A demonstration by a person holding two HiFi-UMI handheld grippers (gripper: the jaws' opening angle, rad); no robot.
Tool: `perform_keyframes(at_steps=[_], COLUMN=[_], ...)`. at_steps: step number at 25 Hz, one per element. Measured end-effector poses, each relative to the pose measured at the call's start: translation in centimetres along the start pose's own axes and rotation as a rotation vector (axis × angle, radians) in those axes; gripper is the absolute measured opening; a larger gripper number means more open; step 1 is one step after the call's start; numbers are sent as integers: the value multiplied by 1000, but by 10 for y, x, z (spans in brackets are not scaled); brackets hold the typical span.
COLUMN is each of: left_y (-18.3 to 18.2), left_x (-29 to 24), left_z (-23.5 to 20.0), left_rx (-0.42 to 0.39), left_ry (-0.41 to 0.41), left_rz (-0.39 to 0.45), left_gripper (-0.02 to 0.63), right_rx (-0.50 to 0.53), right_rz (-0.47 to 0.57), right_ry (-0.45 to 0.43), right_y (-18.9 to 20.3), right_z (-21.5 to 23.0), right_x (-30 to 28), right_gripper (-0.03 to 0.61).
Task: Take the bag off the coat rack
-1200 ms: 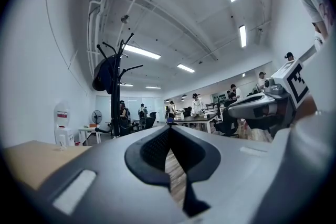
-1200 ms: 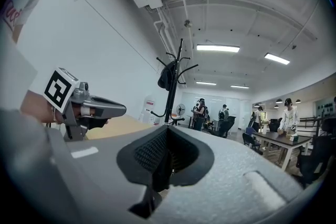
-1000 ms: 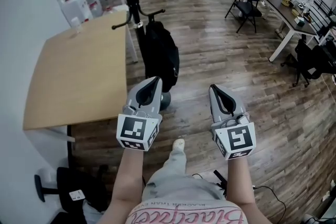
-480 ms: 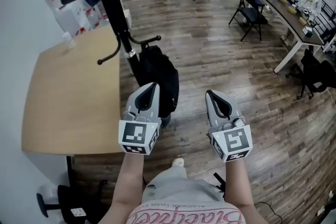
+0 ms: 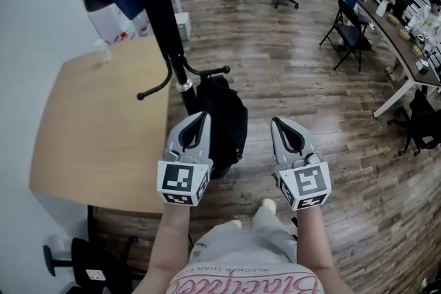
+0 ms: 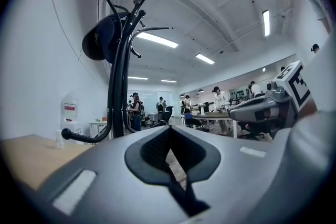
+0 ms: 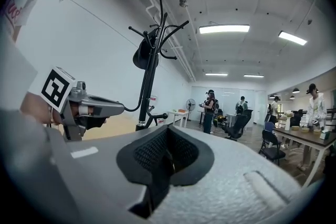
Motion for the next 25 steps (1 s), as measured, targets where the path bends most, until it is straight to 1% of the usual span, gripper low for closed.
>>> perform_keyframes(at_steps=[4, 7, 11, 13, 16, 19, 21, 25], left_y=[9, 15, 26, 33, 39, 41, 40, 42], left_x=[-9, -21, -37, -42, -49, -58, -63, -64], left_z=[-8, -10, -21, -29, -34, -31, -27, -25], left_rx=[-5, -24, -38, -37, -46, -64, -73, -80], left_ry=[-69, -127, -215, -277, -391, -483, -528, -631], left_rz=[-8, -20, -31, -35, -43, -51, -49, -51], left_gripper=[18, 18, 18, 18, 18, 18, 18, 18], right_rx=[22, 19, 12, 2, -4, -20, -33, -31], right_rz=[13, 35, 59, 83, 111, 124, 130, 107], right_ry=[-77, -126, -221, -303, -441, -533, -587, -709], right_y=[4, 7, 16, 21, 27, 30, 32, 42], right_z=[10, 28, 45, 49, 58, 75, 83, 82], right_x=[-27, -50, -77, -93, -117, -140, -154, -176], right_gripper=[2, 3, 3, 3, 3, 3, 3, 5])
Point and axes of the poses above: the fingertips, and each gripper's own axes: x backward along the fingers, z to its right, y out of its underside, the point moved 1 cm from there along x, backward along the fingers, and after that the axes turned 9 degrees about z, right-handed, at the moved point
